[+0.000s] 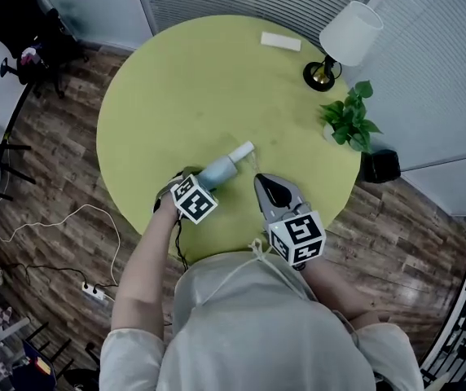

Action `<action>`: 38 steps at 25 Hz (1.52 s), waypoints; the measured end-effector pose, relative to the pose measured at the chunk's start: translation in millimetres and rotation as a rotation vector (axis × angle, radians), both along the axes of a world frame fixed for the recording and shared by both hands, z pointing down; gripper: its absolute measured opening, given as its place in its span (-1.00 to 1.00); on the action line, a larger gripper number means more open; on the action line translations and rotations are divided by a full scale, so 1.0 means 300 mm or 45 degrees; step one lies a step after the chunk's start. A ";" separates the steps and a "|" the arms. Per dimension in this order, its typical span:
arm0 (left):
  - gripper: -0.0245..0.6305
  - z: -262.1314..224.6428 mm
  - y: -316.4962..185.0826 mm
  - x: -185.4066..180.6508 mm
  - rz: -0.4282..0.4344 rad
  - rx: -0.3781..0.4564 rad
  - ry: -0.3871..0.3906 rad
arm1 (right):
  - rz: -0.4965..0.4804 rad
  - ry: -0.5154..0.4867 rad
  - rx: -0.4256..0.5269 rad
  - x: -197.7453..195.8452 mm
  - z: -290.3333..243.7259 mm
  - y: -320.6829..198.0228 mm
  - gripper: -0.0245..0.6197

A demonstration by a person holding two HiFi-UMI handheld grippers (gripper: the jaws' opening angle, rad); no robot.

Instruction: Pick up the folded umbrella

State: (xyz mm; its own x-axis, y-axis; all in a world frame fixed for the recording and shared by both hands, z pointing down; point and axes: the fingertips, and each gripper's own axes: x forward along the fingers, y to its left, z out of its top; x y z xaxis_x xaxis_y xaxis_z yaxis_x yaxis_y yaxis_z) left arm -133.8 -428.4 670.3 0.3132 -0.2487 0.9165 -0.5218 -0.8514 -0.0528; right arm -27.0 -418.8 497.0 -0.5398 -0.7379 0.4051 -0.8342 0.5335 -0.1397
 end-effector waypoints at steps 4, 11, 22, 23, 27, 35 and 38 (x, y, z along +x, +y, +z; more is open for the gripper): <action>-0.13 -0.196 -0.045 -0.011 -0.130 0.163 0.155 | 0.022 0.004 0.021 -0.002 -0.031 0.021 -0.92; -0.12 -0.553 -0.078 -0.006 -0.322 0.493 0.486 | 0.028 0.033 0.046 -0.018 -0.068 0.023 -0.92; -0.12 -0.838 0.000 -0.152 -0.745 0.892 0.990 | -0.003 -0.018 0.145 -0.078 -0.176 0.021 -0.92; -0.12 -0.835 0.005 -0.163 -0.791 0.895 1.017 | -0.013 -0.034 0.157 -0.075 -0.185 0.022 -0.92; -0.12 -0.827 0.008 -0.180 -0.887 0.897 1.053 | -0.056 -0.048 0.183 -0.064 -0.200 0.020 -0.93; -0.12 -0.815 0.019 -0.151 -0.856 0.882 1.035 | -0.102 -0.020 0.188 -0.089 -0.195 0.033 -0.93; -0.12 -0.817 0.022 -0.150 -0.861 0.869 1.035 | -0.100 -0.007 0.187 -0.097 -0.202 0.031 -0.93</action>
State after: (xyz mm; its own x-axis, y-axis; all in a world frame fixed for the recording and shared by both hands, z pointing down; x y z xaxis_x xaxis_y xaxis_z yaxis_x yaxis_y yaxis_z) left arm -178.8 -421.9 425.3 0.3510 -0.9258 0.1406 -0.9304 -0.3278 0.1643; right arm -56.2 -409.6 436.5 -0.6000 -0.7444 0.2930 -0.7885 0.6121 -0.0597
